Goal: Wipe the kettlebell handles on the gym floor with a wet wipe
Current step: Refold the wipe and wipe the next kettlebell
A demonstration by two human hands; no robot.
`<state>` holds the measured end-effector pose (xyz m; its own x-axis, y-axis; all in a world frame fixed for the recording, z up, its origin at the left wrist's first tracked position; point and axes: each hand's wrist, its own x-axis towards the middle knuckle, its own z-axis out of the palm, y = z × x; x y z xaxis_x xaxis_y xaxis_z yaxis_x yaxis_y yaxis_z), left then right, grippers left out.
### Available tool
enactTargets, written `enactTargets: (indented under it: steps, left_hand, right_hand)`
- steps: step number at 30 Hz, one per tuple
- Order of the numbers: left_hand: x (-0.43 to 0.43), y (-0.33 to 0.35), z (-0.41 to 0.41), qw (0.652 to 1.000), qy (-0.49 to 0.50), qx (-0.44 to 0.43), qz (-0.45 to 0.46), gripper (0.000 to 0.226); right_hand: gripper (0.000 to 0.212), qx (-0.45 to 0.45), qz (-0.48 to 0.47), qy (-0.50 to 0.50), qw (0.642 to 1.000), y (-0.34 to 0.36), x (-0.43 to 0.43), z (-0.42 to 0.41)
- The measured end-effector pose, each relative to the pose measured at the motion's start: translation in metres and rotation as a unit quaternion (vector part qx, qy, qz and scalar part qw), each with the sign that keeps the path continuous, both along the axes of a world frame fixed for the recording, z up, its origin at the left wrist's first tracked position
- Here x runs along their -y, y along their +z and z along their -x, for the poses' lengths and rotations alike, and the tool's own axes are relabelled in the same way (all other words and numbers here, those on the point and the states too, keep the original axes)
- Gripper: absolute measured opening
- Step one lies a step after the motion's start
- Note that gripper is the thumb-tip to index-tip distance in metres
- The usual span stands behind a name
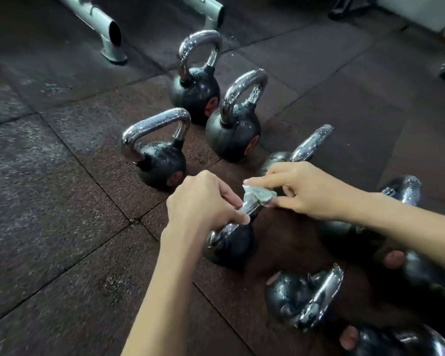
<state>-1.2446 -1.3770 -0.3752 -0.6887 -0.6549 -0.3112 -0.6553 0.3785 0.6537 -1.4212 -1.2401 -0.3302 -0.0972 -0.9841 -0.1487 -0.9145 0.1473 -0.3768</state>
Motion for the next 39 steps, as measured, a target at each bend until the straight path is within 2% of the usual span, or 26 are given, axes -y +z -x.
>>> enactTargets:
  steps: [4, 9, 12, 17, 20, 24, 28, 30, 33, 35, 39]
  left_hand:
    - [-0.006, 0.000, 0.001, 1.000, 0.010, -0.004, 0.019, 0.029]
    - [-0.009, 0.005, 0.000, 1.000, 0.018, -0.007, 0.018, 0.031]
    - [-0.015, 0.006, -0.004, 0.999, 0.034, -0.020, 0.010, 0.031]
    - [-0.031, 0.009, -0.008, 0.996, 0.080, -0.028, 0.030, 0.028]
    - [-0.040, 0.015, -0.008, 0.994, 0.091, -0.018, 0.062, 0.026]
    - [-0.048, 0.026, -0.002, 0.989, 0.062, 0.028, 0.133, 0.025]
    - [-0.053, 0.035, 0.007, 0.975, 0.016, 0.072, 0.211, 0.023]
    - [-0.052, 0.039, 0.011, 0.971, -0.002, 0.080, 0.223, 0.026]
    - [-0.051, 0.042, 0.020, 0.972, -0.023, 0.083, 0.218, 0.043]
    - [-0.051, 0.040, 0.027, 0.975, -0.040, 0.079, 0.206, 0.051]
    - [-0.052, 0.027, 0.034, 0.971, -0.057, 0.092, 0.215, 0.040]
  right_hand:
    - [0.042, -0.012, 0.015, 0.019, 1.000, -0.005, 0.008, 0.004]
    - [0.033, 0.014, 0.058, -0.024, 0.998, -0.012, 0.005, 0.005]
    - [0.032, 0.064, 0.083, -0.065, 0.992, -0.014, 0.002, 0.005]
    - [0.031, 0.019, 0.112, 0.033, 0.993, -0.022, -0.011, -0.014]
    - [0.027, 0.030, 0.122, 0.021, 0.992, -0.023, -0.008, -0.004]
    - [0.016, 0.016, 0.147, -0.043, 0.988, -0.024, 0.004, 0.013]
    - [0.018, 0.051, 0.143, 0.013, 0.988, -0.035, -0.002, -0.003]
    - [0.015, 0.053, 0.157, -0.009, 0.986, -0.038, -0.002, -0.001]
    - [0.014, 0.042, 0.159, -0.086, 0.983, -0.035, 0.001, 0.017]
    - [0.013, 0.046, 0.152, -0.100, 0.982, -0.034, 0.000, 0.024]
    - [0.014, 0.073, 0.178, -0.074, 0.979, -0.039, -0.012, 0.018]
